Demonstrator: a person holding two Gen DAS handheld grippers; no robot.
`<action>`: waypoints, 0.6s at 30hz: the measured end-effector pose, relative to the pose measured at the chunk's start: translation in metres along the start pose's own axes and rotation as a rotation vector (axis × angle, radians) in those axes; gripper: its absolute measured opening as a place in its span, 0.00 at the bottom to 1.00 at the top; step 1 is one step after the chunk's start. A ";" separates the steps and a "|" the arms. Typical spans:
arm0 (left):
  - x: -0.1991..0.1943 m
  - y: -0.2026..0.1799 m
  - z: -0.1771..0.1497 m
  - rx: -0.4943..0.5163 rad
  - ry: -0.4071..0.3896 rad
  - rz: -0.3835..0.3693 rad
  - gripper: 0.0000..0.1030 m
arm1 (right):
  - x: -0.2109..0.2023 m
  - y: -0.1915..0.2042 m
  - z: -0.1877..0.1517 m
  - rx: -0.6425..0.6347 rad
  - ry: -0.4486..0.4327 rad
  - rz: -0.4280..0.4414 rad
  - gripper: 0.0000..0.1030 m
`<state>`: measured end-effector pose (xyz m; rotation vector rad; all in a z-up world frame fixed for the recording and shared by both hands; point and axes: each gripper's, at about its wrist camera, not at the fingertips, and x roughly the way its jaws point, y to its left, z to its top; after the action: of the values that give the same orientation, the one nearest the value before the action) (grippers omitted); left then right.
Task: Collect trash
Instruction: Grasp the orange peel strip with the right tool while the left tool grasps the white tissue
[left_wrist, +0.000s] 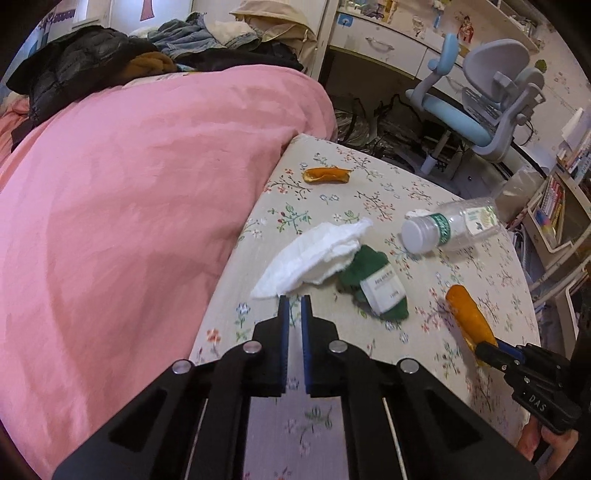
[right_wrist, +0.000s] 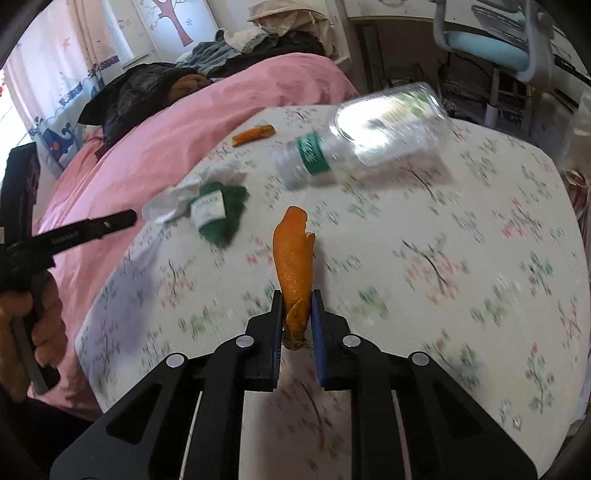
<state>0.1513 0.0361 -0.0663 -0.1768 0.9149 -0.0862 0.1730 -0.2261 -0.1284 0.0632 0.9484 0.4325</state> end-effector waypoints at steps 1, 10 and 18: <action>-0.003 0.000 -0.002 0.003 -0.001 -0.001 0.06 | -0.003 -0.002 -0.004 0.002 0.004 0.001 0.13; -0.005 -0.015 -0.008 0.108 -0.013 0.054 0.06 | -0.015 -0.006 -0.024 -0.018 0.038 0.001 0.22; 0.026 -0.006 0.013 0.070 -0.045 0.067 0.57 | 0.004 -0.003 -0.011 -0.015 0.021 0.002 0.31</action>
<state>0.1775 0.0276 -0.0782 -0.0825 0.8709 -0.0517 0.1675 -0.2285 -0.1384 0.0465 0.9654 0.4423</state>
